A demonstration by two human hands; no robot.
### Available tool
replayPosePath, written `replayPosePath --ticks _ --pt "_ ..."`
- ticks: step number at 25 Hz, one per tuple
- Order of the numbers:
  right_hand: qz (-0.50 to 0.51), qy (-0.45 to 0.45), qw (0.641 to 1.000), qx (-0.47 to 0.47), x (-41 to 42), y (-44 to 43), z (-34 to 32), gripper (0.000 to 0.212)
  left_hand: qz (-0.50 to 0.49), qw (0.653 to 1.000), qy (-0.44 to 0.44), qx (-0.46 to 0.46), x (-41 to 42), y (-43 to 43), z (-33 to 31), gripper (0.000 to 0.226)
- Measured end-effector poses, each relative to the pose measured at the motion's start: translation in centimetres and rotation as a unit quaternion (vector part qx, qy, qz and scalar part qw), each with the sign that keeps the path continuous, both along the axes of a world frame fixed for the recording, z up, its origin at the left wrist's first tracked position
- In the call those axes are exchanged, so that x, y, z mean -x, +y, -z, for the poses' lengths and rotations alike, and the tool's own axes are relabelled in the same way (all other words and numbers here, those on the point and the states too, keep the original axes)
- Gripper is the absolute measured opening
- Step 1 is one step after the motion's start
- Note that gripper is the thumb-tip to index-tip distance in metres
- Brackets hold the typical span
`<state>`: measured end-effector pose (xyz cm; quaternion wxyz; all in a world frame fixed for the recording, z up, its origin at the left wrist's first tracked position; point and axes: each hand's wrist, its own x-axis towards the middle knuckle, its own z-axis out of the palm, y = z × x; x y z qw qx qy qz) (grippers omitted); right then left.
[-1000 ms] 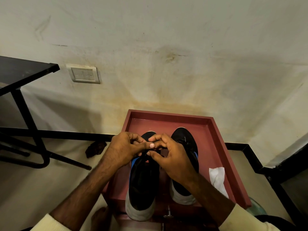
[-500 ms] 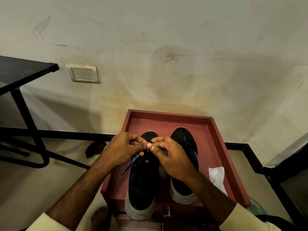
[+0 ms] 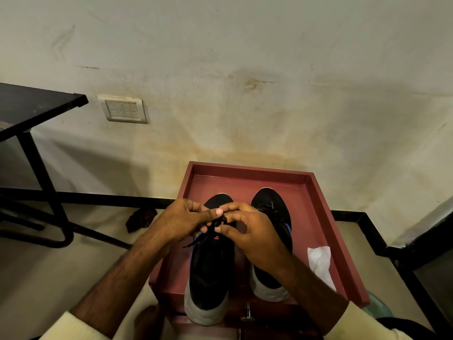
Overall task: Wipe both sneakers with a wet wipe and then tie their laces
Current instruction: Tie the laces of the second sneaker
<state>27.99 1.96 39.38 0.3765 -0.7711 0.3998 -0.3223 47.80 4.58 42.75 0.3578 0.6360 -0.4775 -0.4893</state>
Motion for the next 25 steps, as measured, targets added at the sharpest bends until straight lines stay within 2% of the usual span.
replayPosePath --ticks 3,5,9,11,13,17,20,25 --pt "0.050 0.030 0.994 0.091 -0.3 0.4 0.0 0.022 -0.002 1.000 0.016 -0.014 0.1 0.0 0.0 0.042" --pt "0.060 0.001 0.991 0.118 -0.3 0.4 -0.1 0.025 0.001 0.999 0.023 -0.024 0.0 -0.1 0.0 0.034" --pt "0.085 -0.057 0.990 0.096 -0.2 0.1 -0.3 0.004 0.003 0.999 0.036 -0.037 -0.2 -0.2 0.3 0.042" --pt "0.085 -0.075 0.992 0.053 -0.2 0.1 -0.1 0.012 0.004 0.998 0.041 -0.054 -0.5 -0.3 0.4 0.039" --pt "0.086 -0.091 0.992 -0.004 0.2 0.0 0.1 0.020 0.007 0.998 -0.005 -0.064 -1.4 -0.2 0.5 0.035" --pt "0.112 -0.058 0.988 -0.086 2.7 -0.7 0.3 0.022 0.001 0.981 -0.171 -0.089 -3.5 0.8 0.2 0.033" --pt "0.124 -0.013 0.990 -0.069 3.8 -0.6 0.7 0.024 0.023 0.965 -0.240 -0.103 -3.9 1.3 0.1 0.034" --pt "0.149 0.022 0.988 -0.026 4.4 -0.6 1.5 0.024 0.033 0.945 -0.309 -0.100 -2.9 1.2 -0.1 0.033"
